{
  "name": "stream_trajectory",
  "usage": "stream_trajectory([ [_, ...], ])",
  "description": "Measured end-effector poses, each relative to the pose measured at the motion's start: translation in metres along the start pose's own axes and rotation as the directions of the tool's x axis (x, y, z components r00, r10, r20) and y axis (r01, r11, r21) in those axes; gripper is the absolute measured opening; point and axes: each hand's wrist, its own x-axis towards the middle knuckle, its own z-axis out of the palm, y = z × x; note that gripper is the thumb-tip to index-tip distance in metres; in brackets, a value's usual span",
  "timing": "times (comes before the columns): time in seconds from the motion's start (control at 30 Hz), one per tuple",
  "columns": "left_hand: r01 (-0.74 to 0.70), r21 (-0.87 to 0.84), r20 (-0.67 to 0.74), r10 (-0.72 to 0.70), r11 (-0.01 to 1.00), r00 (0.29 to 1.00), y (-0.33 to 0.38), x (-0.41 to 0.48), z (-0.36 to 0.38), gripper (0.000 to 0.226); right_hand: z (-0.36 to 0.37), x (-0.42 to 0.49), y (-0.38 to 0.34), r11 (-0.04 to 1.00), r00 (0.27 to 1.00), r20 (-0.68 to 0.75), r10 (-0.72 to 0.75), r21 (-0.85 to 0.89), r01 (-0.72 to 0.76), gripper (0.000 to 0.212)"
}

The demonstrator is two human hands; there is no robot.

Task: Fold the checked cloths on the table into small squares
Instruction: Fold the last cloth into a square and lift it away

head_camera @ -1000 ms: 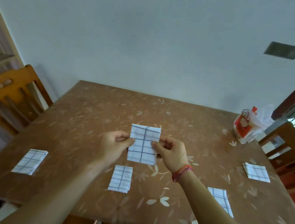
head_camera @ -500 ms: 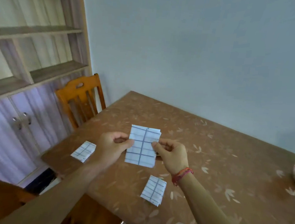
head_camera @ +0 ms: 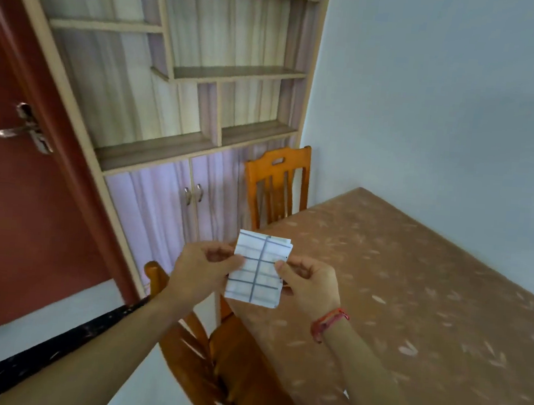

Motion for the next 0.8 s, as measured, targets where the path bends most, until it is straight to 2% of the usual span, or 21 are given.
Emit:
stream_trajectory([
  [0.2, 0.042, -0.067, -0.071, -0.047, 0.997, 0.996, -0.027, 0.015, -0.073, 0.004, 0.081, 0.023, -0.002, 0.998, 0.995, 0.090, -0.031, -0.059, 0.037, 0.004],
  [0.33, 0.088, -0.138, -0.046, -0.095, 0.987, 0.994, -0.048, 0.039, -0.124, 0.007, 0.140, 0.038, -0.006, 0.998, 0.991, 0.128, -0.028, -0.051, 0.035, 0.008],
  [0.67, 0.139, -0.230, -0.011, -0.145, 0.963, 0.989, -0.078, 0.112, -0.229, 0.007, 0.261, 0.101, -0.016, 0.998, 0.994, 0.110, -0.022, -0.057, 0.029, 0.004],
  [0.8, 0.129, -0.190, -0.015, -0.135, 0.973, 0.991, -0.087, 0.147, -0.256, 0.006, 0.297, 0.129, -0.013, 0.997, 0.990, 0.139, -0.020, -0.075, 0.031, 0.006],
])
